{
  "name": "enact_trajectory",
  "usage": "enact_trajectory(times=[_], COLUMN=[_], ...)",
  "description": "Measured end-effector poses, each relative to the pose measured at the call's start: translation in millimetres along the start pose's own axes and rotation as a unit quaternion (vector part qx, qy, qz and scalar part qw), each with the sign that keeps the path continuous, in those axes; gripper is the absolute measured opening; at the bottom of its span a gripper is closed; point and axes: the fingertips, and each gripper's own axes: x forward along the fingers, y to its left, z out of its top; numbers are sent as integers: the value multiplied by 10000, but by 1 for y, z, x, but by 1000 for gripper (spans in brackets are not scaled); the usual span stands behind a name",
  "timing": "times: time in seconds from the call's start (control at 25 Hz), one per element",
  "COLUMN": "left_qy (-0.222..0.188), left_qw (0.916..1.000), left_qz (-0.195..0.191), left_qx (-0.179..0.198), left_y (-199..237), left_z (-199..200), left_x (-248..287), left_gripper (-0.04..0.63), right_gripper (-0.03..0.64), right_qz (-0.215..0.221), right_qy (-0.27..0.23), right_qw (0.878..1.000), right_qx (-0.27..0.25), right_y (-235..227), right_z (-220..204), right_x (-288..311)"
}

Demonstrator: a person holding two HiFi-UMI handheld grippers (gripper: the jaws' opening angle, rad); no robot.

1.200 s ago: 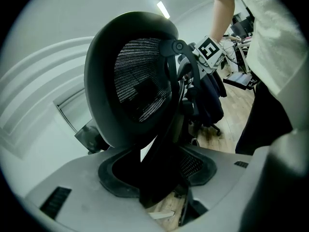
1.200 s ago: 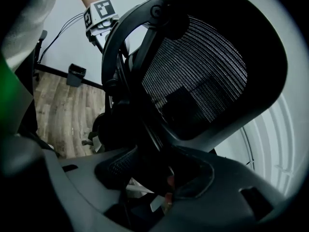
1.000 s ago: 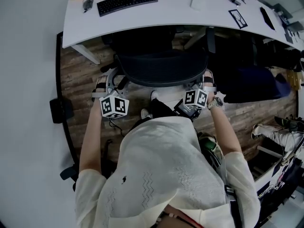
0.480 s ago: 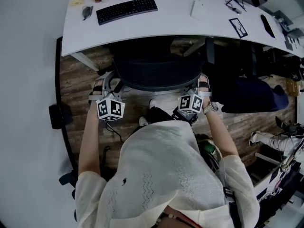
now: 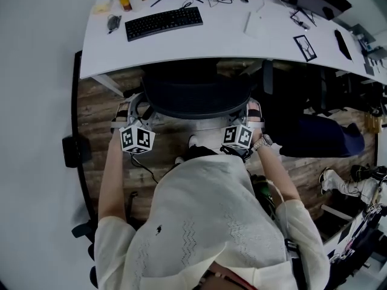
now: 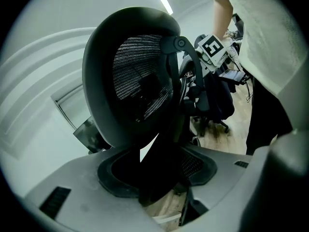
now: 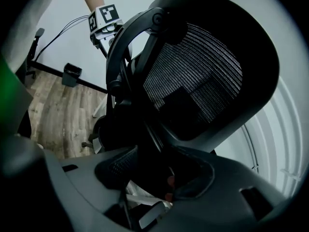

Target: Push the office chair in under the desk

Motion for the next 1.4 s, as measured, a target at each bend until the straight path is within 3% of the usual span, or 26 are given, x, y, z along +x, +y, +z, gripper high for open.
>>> enact_trajectory(times=[0.84, 1.4], left_qy=[205, 216], left_qw=[9992, 9990], left_qz=[156, 197], left_qx=[-317, -331], left_y=[26, 35], left_z=[-4, -5], left_x=[27, 40], left_gripper=[236, 238], right_gripper=[207, 216], right_qz=[-47, -104], right_qy=[-703, -748], right_qw=[9973, 9970], right_qx=[-200, -161], right_y=[-18, -27], right_z=[3, 2], right_x=[29, 45])
